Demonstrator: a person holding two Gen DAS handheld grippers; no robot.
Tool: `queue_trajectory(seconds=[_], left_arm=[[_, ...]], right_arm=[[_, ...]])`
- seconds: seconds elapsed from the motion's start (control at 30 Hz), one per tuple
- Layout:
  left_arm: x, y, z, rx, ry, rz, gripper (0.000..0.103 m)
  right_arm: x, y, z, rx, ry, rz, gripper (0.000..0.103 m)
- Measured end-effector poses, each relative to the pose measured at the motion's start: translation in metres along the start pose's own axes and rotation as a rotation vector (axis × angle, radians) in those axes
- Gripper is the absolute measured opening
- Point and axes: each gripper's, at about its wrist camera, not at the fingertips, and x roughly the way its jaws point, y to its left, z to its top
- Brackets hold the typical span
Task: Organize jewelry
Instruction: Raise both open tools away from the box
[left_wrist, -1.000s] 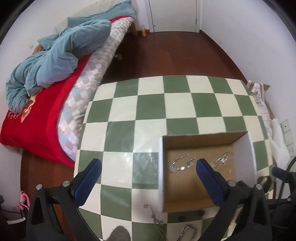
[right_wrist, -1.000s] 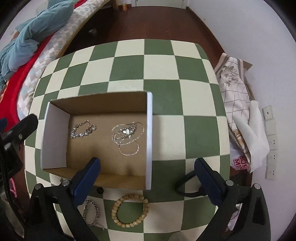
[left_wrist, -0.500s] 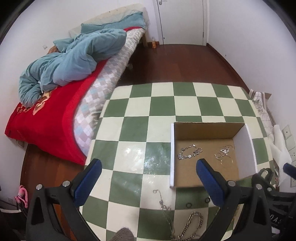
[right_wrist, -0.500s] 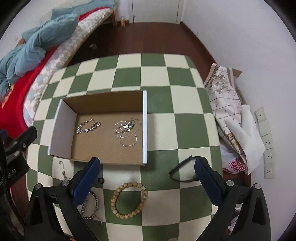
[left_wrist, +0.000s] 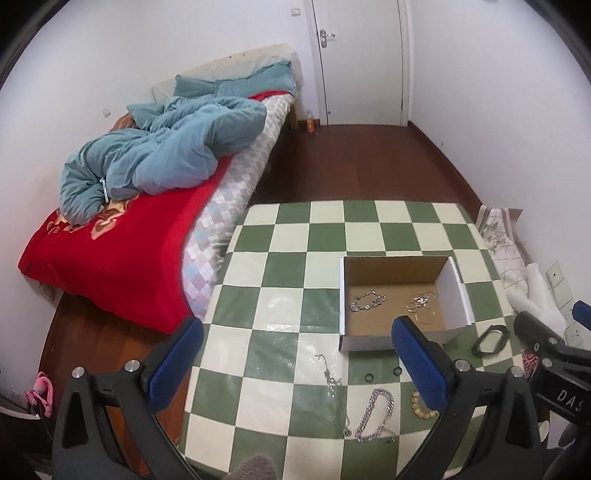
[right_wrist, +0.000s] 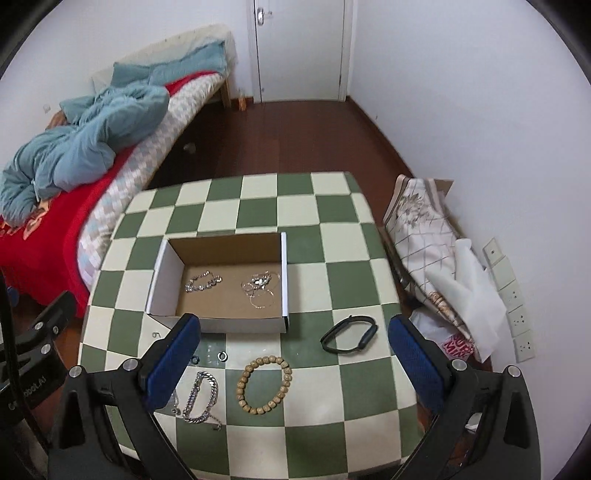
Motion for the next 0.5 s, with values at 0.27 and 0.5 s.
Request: queue_trajectory(seconds=[0.27, 0.5], left_arm=[[-0.02, 0.015, -0.017, -0.026, 0.006, 0.025, 0.103], [0.045, 0.013, -0.069, -0.001, 0.201, 0.052, 0.103]], right_arm=[[-0.041, -0.007, -0.02, 0.042, -0.014, 0.055, 0.103], [0.001, -0.019, -0.069, 0.074, 0.134, 0.054, 0.101]])
